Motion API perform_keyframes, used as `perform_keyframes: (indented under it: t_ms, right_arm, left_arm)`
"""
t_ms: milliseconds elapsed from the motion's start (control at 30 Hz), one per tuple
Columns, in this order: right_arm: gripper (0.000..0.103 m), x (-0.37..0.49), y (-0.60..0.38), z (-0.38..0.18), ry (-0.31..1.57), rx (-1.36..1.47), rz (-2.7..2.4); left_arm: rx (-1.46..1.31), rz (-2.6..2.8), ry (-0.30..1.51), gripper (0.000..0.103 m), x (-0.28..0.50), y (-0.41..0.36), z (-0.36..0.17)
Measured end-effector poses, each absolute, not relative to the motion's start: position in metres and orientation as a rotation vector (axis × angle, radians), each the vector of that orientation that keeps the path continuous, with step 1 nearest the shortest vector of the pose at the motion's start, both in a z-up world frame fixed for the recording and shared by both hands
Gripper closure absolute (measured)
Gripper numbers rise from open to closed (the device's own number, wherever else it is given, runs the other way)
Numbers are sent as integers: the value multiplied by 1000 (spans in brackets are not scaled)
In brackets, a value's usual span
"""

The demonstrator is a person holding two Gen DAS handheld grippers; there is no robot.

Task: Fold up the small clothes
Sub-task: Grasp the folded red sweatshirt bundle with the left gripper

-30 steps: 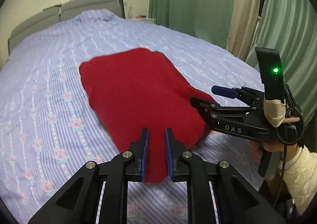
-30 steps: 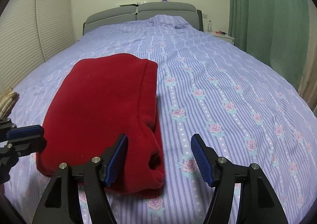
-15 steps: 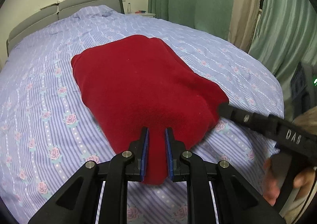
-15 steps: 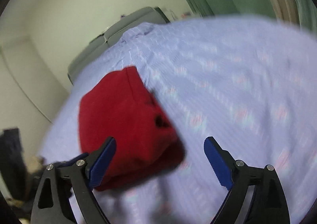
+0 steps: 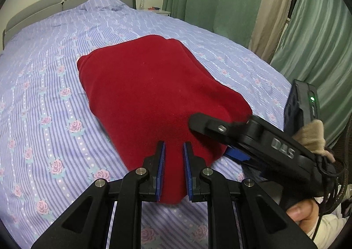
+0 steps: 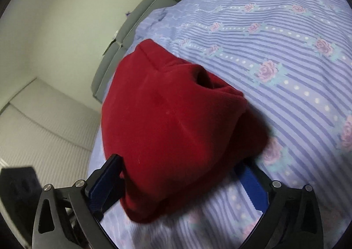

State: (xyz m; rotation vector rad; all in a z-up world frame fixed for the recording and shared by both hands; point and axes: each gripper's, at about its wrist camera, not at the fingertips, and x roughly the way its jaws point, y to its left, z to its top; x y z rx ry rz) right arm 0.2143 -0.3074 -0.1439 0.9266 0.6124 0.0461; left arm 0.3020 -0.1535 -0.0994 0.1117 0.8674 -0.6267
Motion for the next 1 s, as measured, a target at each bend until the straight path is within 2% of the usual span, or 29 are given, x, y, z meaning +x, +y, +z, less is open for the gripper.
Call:
perform_keyframes:
  t_ms: [167, 233, 333, 367, 433, 500, 600, 733, 867, 1000]
  right_arm:
    - [4, 226, -301, -142, 629, 914, -16]
    - [12, 229, -298, -136, 634, 885, -34]
    - [20, 229, -298, -135, 624, 888, -44]
    - [20, 228, -299, -134, 620, 892, -49]
    - [23, 226, -299, -133, 616, 893, -52]
    - [25, 224, -300, -131, 615, 871, -58]
    - [30, 219, -305, -128, 609, 881, -61]
    - [35, 214, -306, -126, 594, 875, -56]
    - [36, 207, -309, -130, 593, 883, -53]
    - [36, 206, -311, -134, 597, 888, -43]
  left_arm:
    - [82, -634, 886, 85, 307, -149, -98]
    - [61, -638, 904, 85, 312, -146, -96]
    - [53, -657, 911, 82, 312, -144, -91]
    - [40, -666, 917, 78, 312, -142, -89]
    - [-5, -686, 925, 43, 310, -135, -81]
    - [20, -606, 868, 35, 308, -125, -73]
    - [-13, -602, 859, 30, 318, -109, -69]
    - [-148, -614, 938, 30, 355, -90, -80]
    - [-271, -659, 1021, 29, 386, -85, -98]
    - [-334, -703, 1054, 23, 408, -90, -110]
